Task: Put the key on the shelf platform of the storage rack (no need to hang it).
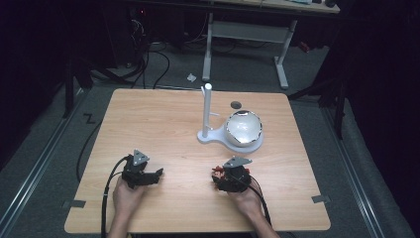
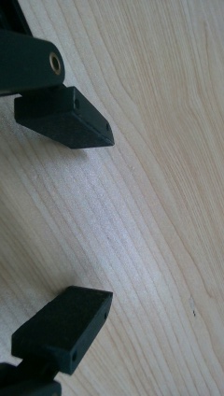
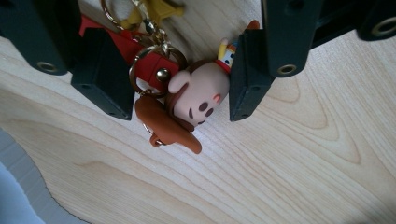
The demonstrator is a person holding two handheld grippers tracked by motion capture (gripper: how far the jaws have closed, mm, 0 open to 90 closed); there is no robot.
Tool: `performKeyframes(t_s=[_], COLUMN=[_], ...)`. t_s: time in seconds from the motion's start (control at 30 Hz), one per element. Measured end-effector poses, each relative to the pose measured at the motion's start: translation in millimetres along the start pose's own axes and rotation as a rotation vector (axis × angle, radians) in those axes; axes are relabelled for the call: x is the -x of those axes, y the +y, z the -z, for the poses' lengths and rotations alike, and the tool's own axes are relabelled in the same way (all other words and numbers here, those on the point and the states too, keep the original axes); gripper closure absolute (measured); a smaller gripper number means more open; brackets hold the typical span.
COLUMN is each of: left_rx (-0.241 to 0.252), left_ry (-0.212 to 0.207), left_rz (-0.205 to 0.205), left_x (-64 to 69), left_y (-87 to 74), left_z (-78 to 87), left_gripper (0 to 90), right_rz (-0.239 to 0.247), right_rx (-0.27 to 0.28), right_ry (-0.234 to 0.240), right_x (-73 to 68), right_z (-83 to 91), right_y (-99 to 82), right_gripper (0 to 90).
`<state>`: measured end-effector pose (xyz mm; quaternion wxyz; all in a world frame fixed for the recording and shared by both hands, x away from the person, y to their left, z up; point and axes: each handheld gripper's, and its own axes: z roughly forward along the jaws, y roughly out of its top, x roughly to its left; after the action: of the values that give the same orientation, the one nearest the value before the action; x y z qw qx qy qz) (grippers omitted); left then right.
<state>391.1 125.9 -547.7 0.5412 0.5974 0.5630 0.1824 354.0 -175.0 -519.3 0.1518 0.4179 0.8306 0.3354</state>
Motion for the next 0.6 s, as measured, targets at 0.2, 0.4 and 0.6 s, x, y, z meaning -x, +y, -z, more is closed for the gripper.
performKeyframes(t_s=[0.2,0.4,0.6], left_rx=[0.003,0.001,0.002], left_ry=[-0.001,-0.001,-0.002], left_rz=[0.005,0.004,0.007], left_x=[0.2,0.1,0.1], left_y=[0.1,0.1,0.2], left_z=[-0.1,-0.1,-0.1], left_gripper=[21.5,21.5,21.5], right_rz=[0.017,0.004,-0.006], right_rx=[0.008,0.042,0.085], right_ry=[0.001,0.006,0.010], right_x=[0.4,5.3,12.1], right_z=[1.8,7.5,22.5], right_y=[0.0,-0.1,3.9], right_gripper=[46.0,47.9,48.4])
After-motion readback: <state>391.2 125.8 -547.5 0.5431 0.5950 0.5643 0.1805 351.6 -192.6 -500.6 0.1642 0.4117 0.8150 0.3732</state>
